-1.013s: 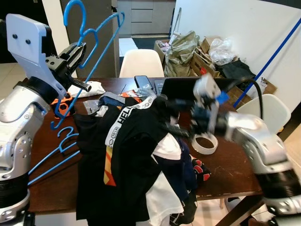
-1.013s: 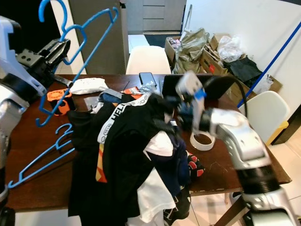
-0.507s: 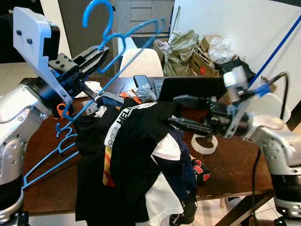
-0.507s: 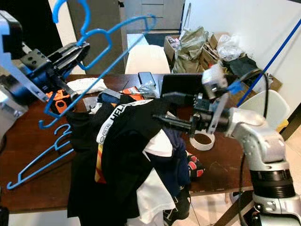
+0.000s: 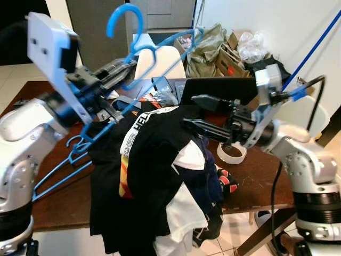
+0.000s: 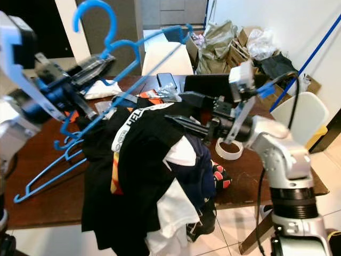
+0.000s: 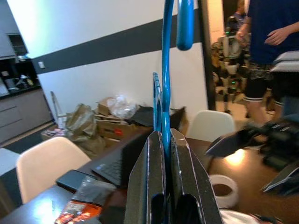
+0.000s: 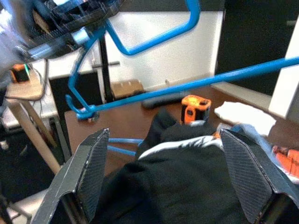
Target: Hang hanger
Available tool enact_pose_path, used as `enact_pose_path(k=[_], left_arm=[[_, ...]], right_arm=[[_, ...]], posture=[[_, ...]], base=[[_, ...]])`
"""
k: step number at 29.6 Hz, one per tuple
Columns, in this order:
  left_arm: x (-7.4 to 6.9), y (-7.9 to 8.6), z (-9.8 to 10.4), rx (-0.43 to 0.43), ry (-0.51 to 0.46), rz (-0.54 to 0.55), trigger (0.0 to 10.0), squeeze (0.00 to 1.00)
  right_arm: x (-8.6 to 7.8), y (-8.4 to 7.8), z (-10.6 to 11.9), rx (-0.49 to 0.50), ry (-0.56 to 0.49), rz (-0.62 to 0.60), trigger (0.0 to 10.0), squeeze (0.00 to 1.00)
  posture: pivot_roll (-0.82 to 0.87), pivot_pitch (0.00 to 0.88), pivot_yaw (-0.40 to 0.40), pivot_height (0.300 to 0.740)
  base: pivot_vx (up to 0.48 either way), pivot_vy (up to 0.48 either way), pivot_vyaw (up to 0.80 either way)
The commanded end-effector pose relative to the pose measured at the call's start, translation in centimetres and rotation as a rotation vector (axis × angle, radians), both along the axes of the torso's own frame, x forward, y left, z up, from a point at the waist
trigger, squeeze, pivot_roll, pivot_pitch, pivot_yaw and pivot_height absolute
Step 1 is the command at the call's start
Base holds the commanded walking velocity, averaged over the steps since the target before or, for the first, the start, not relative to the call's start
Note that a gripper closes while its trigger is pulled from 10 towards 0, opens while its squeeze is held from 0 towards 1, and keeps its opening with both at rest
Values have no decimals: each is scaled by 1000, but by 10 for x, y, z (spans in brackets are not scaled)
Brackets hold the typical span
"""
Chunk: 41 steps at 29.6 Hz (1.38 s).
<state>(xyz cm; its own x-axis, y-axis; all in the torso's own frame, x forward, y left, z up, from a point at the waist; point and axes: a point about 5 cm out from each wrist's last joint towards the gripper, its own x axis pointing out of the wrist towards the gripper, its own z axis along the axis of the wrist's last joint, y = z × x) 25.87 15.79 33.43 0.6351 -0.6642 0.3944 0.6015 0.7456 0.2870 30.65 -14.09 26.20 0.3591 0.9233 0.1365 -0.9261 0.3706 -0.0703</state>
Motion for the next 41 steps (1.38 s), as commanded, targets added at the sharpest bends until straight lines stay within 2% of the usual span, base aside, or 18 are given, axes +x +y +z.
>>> enact_pose_path(k=[1, 6, 14, 16, 23, 28, 33, 37, 39, 41], left_arm=[[-2, -4, -3, 1, 11, -18, 10000, 0], [-1, -9, -4, -3, 16, -35, 10000, 0], [-1, -13, -5, -12, 19, -46, 10000, 0], [-1, -13, -5, -16, 21, -48, 10000, 0], [-2, -15, -8, -22, 31, -59, 10000, 0], [-2, -17, -22, -18, 80, -83, 10000, 0], [-1, -16, -28, -18, 100, -86, 10000, 0], [1, -14, -44, -14, 161, -84, 10000, 0], [1, -14, -44, -14, 161, -84, 10000, 0], [4, -11, -55, -20, 203, -68, 10000, 0]], right_arm=[[1, 2, -6, -25, 3, -20, 10000, 0], [2, 11, 1, 29, -26, 9, 10000, 0], [7, 11, 5, 57, -35, -37, 10000, 0], [11, 11, 5, 54, -40, -89, 10000, 0], [14, 14, 4, 50, -51, -136, 10000, 0], [16, 17, 2, 49, -41, -156, 10000, 0], [16, 17, 2, 49, -39, -159, 10000, 0], [17, 15, -1, 42, -34, -173, 10000, 0], [17, 15, -1, 42, -34, -173, 10000, 0], [18, 13, -3, 28, -31, -177, 10000, 0]], posture=[[89, 0, -31, 740], [87, 0, -24, 740], [83, 0, -24, 740], [81, 0, -24, 740], [80, 0, -23, 740], [80, 0, -23, 740], [78, 0, -22, 740], [78, 0, -21, 740], [78, 0, -21, 740], [78, 0, -21, 740]], base=[[-364, 0, 0], [-368, 0, 640], [-366, 0, 800], [-364, 0, 0], [-365, 0, 0], [-367, 0, 0], [-366, 0, 0], [-369, 0, 0], [-364, 0, 0], [-368, 0, 0]])
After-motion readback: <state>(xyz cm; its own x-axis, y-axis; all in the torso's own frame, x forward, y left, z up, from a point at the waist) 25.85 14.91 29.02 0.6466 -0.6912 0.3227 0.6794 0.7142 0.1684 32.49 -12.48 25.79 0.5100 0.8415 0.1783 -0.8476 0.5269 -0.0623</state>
